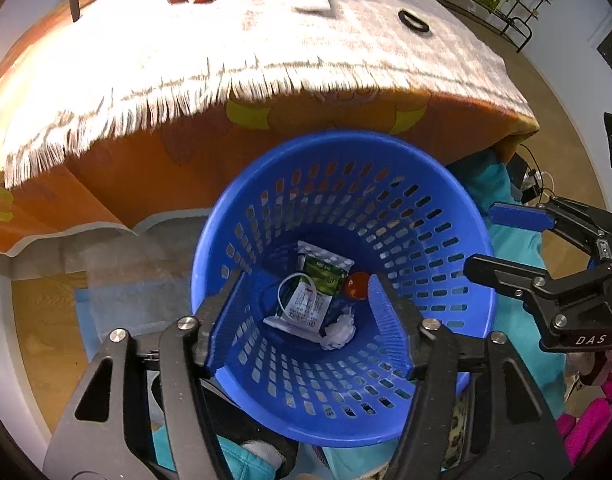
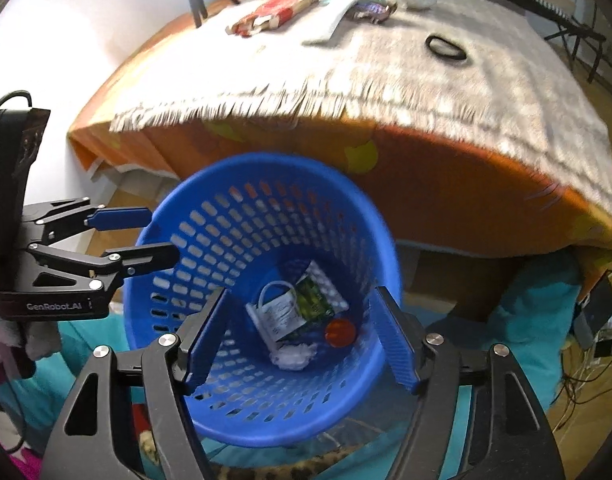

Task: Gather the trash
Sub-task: 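Move both open tools back over the bed toward the red box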

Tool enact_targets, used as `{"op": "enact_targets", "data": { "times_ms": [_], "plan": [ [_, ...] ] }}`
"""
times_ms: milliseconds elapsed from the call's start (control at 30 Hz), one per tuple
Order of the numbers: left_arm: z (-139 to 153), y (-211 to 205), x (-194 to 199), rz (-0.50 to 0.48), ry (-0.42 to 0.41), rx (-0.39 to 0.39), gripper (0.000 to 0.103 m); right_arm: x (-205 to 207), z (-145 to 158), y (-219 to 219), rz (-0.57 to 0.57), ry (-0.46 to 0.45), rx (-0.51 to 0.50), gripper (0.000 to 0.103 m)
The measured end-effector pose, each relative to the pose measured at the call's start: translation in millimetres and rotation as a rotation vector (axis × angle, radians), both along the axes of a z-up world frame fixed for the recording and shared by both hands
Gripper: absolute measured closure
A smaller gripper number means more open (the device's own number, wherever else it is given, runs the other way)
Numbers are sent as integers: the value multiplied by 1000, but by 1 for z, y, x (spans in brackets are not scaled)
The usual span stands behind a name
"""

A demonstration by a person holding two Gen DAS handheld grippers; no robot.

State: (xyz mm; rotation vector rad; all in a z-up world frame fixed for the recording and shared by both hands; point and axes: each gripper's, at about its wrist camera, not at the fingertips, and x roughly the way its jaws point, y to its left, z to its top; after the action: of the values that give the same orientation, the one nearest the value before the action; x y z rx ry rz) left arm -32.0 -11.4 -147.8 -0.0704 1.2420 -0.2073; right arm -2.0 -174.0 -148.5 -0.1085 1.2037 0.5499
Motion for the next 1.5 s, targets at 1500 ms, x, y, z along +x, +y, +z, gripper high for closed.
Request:
{"op": "enact_targets", "data": {
  "times_ms": [1500],
  "plan": [
    [74, 62, 208, 145, -147, 73, 18, 144, 79, -27, -144, -253, -3, 24]
  ]
}}
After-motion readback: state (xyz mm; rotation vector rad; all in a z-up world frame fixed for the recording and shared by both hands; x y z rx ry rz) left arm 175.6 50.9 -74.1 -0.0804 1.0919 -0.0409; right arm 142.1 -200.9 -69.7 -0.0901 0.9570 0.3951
